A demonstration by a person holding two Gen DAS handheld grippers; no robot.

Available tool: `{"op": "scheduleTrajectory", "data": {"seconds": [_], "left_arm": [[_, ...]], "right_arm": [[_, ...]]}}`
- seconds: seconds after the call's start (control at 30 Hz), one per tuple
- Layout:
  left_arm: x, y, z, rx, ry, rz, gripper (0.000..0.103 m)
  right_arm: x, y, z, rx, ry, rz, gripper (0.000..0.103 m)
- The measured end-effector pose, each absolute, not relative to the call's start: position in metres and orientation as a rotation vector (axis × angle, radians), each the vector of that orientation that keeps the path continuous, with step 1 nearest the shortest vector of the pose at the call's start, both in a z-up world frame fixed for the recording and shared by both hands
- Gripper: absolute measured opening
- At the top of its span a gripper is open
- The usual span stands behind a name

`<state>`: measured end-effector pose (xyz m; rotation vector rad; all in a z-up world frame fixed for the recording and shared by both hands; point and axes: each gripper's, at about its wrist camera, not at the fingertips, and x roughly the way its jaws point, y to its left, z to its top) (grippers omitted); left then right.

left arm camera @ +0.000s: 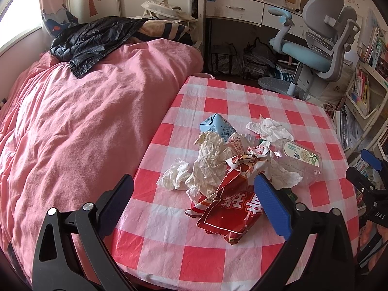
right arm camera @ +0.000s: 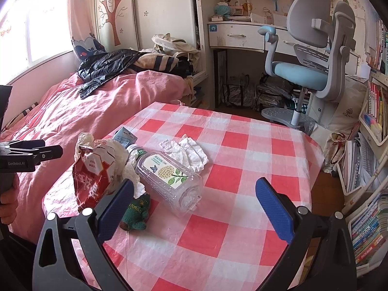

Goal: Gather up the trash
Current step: 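Move both tools toward the trash pile on the checkered table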

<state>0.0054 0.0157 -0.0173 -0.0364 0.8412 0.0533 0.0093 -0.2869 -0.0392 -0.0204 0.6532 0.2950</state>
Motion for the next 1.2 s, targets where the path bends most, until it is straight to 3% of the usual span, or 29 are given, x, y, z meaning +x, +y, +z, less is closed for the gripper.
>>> {"op": "scheduleTrajectory", "data": {"seconds": [1.2], "left_arm": [[0.007,0.011,-0.028,-0.009,0.877,0.061,0.096]], "right_arm": [[0.013,-0.258,-0.046,-0.153,0.699,0.333,0.097]]}}
